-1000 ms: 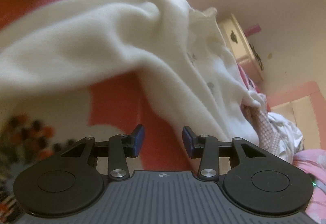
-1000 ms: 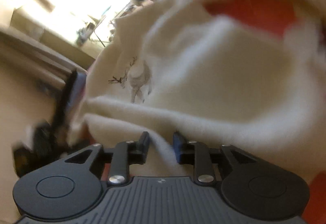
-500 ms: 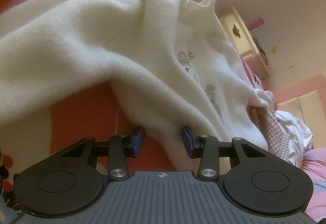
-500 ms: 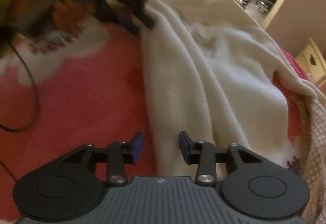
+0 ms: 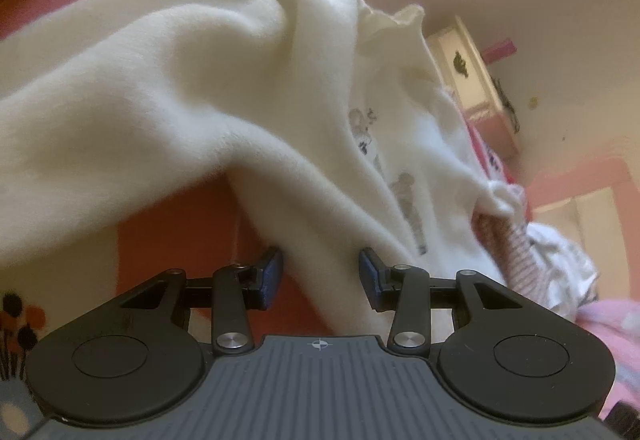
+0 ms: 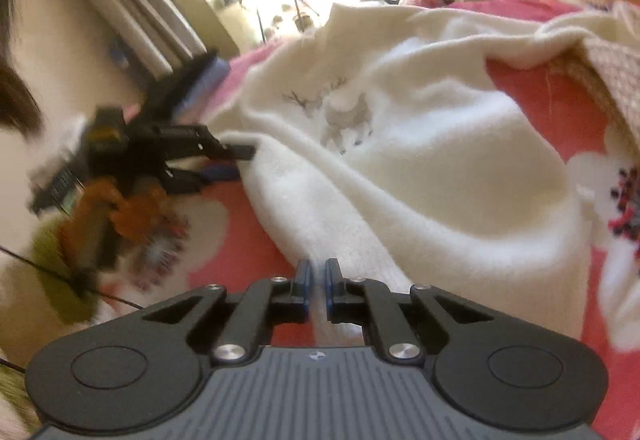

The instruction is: Fold clothes

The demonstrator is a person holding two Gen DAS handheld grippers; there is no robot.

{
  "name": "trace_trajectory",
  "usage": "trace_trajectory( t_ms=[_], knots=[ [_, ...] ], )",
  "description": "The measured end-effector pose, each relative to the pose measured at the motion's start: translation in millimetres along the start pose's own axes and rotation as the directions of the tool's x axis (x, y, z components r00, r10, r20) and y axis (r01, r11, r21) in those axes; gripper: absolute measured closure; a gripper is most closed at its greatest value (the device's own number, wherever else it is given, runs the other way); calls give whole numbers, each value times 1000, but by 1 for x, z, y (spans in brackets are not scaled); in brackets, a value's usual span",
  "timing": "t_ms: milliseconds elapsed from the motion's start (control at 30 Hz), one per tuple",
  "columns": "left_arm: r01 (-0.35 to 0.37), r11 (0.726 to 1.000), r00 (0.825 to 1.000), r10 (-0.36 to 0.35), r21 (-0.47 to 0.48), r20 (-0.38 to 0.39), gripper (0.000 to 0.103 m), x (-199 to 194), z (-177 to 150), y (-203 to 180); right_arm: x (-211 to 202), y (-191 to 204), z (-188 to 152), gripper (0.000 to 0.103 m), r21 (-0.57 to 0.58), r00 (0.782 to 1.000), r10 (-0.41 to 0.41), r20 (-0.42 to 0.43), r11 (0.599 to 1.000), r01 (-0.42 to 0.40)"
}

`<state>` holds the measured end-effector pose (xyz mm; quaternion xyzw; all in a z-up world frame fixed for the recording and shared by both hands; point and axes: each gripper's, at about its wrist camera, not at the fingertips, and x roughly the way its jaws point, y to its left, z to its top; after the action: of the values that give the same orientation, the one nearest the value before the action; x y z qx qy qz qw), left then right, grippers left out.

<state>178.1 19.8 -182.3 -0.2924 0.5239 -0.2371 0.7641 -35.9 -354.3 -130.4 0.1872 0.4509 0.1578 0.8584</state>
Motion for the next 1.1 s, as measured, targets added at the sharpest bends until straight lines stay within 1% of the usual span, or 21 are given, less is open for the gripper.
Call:
trace_trajectory(
  t_ms=[100, 167, 233, 300, 333, 400, 467, 500, 533, 567, 600, 633, 700, 733, 767, 833, 867, 967, 1100],
  knots=[
    [0, 1000, 1000, 0, -26, -3, 62, 1, 0, 2, -6, 2, 0, 96, 50, 998, 63, 3, 997, -63],
    [4, 999, 1000, -4, -39, 4, 62, -2, 1, 1, -14, 9, 2, 97, 55, 991, 130, 24, 990, -131],
    [28, 998, 1000, -27, -62, 13, 63, -12, 3, 1, -25, 15, 5, 103, 79, 971, 231, 57, 969, -235],
    [60, 995, 998, -58, -80, 27, 63, -25, 4, 2, -36, 23, 7, 103, 100, 940, 330, 87, 936, -338],
    [68, 994, 997, -65, -82, 37, 63, -32, 5, 4, -36, 28, 4, 103, 92, 942, 329, 68, 938, -335],
    [64, 995, 997, -60, -82, 50, 63, -41, 5, 8, -32, 38, -3, 103, 64, 957, 289, 10, 955, -289],
    [37, 995, 998, -33, -89, 50, 63, -43, 4, 17, -18, 43, -15, 103, 12, 986, 159, -57, 987, -159],
    [24, 995, 999, -20, -100, 43, 63, -40, 3, 22, -11, 45, -21, 103, -24, 993, 86, -81, 996, -89],
    [12, 993, 999, -8, -114, 32, 63, -36, 2, 27, -3, 47, -27, 103, -63, 995, 12, -104, 998, -19],
    [-1, 992, 1000, 4, -127, 20, 63, -31, 1, 33, 4, 49, -33, 101, -102, 990, -63, -123, 993, 50],
    [-8, 991, 1000, 10, -133, 14, 63, -27, 0, 36, 11, 54, -38, 100, -157, 984, -119, -132, 983, 97],
    [-11, 991, 1000, 12, -136, 9, 63, -23, -1, 39, 18, 61, -43, 98, -219, 977, -167, -136, 966, 134],
    [-12, 990, 1000, 14, -137, 13, 63, -19, 0, 39, 32, 73, -51, 86, -339, 958, -255, -130, 920, 198],
    [-10, 991, 1000, 12, -136, 17, 63, -18, 1, 37, 40, 79, -54, 76, -397, 949, -292, -120, 890, 224],
    [-9, 991, 1000, 12, -131, 20, 63, -17, 2, 35, 47, 83, -57, 67, -440, 942, -320, -104, 864, 245],
    [-14, 993, 1000, 17, -115, 24, 63, -14, 5, 29, 61, 88, -60, 66, -502, 934, -349, -72, 822, 268],
    [-19, 995, 999, 22, -101, 25, 63, -13, 6, 26, 69, 88, -59, 66, -520, 932, -358, -60, 808, 277],
    [-33, 997, 999, 35, -69, 23, 63, -7, 10, 20, 87, 86, -57, 66, -556, 926, -376, -41, 779, 291],
    [-47, 998, 999, 48, -50, 17, 63, 1, 12, 18, 104, 78, -58, 66, -581, 926, -373, -55, 767, 274]
  ],
)
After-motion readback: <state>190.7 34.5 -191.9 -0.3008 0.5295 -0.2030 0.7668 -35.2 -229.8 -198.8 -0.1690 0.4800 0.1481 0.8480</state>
